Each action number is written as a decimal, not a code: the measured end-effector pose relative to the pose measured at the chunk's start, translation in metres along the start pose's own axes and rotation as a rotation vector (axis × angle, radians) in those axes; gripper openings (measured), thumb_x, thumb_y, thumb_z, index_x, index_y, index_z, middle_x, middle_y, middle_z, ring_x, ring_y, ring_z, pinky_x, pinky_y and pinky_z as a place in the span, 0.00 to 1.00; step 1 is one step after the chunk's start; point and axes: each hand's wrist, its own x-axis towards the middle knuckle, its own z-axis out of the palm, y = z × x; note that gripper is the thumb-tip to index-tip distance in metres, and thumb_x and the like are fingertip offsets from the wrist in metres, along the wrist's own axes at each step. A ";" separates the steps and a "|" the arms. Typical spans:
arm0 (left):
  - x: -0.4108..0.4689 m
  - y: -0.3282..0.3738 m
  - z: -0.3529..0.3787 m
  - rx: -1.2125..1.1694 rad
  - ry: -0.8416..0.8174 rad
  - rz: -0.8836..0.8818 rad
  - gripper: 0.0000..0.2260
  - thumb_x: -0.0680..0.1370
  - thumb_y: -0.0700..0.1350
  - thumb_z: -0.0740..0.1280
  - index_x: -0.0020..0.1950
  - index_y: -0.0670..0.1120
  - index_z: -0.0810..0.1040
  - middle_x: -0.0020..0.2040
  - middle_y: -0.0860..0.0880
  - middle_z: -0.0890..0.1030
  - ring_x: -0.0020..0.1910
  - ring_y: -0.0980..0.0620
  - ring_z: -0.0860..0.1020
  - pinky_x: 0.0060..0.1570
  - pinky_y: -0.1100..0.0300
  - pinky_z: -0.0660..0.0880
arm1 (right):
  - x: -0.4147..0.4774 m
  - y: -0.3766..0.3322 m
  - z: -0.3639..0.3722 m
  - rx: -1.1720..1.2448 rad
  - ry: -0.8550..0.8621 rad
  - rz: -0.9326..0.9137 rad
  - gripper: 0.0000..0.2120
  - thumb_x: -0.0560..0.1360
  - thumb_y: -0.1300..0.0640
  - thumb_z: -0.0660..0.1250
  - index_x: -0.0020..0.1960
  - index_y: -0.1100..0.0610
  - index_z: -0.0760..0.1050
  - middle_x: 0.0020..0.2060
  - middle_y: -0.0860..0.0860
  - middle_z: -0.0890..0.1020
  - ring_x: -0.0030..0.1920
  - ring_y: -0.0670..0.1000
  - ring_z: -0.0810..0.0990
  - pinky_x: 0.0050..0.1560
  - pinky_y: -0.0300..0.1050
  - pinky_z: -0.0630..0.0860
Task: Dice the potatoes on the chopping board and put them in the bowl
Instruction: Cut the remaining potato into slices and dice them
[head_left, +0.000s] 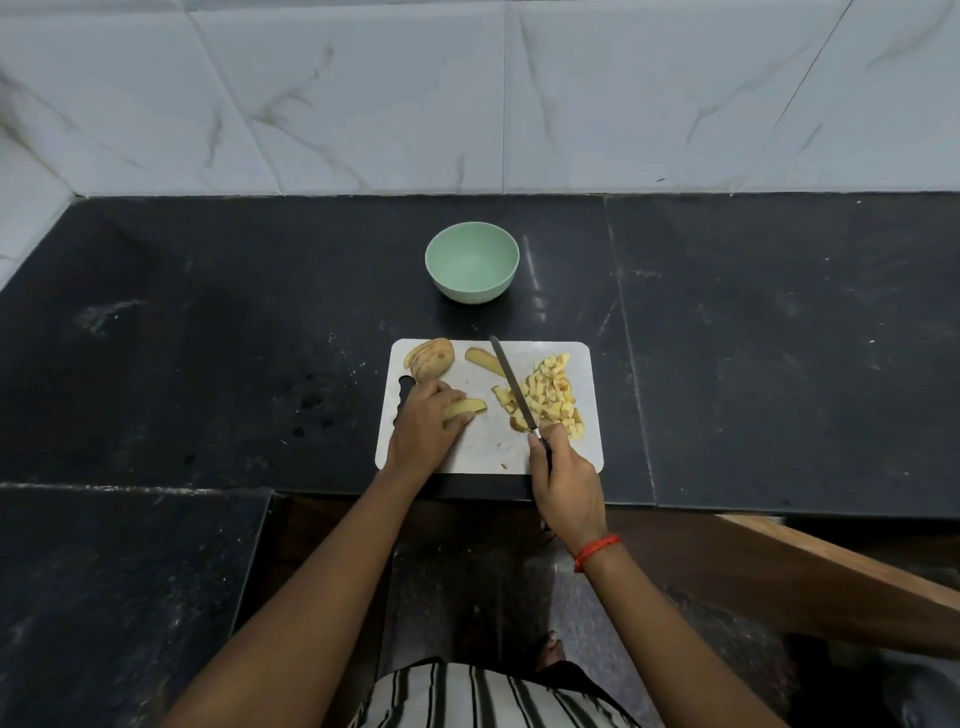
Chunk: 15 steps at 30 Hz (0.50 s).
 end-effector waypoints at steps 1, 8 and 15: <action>-0.001 0.002 0.002 -0.012 0.004 0.005 0.15 0.77 0.48 0.74 0.61 0.44 0.83 0.59 0.48 0.77 0.60 0.50 0.73 0.61 0.58 0.71 | -0.002 -0.005 0.002 -0.008 -0.014 0.003 0.06 0.85 0.51 0.56 0.50 0.51 0.65 0.34 0.47 0.76 0.31 0.53 0.77 0.25 0.38 0.59; -0.016 -0.003 0.011 -0.150 0.093 -0.005 0.17 0.77 0.52 0.75 0.62 0.45 0.83 0.56 0.52 0.79 0.58 0.55 0.73 0.58 0.67 0.68 | -0.004 -0.027 0.031 -0.219 -0.112 0.053 0.08 0.85 0.50 0.52 0.53 0.53 0.65 0.38 0.54 0.81 0.36 0.61 0.81 0.30 0.49 0.71; -0.014 -0.008 0.013 -0.148 0.112 0.012 0.15 0.78 0.50 0.74 0.61 0.43 0.84 0.55 0.50 0.80 0.57 0.53 0.75 0.57 0.72 0.66 | 0.005 -0.028 0.035 -0.286 -0.152 0.059 0.06 0.85 0.51 0.51 0.54 0.52 0.62 0.36 0.55 0.80 0.34 0.62 0.80 0.29 0.50 0.70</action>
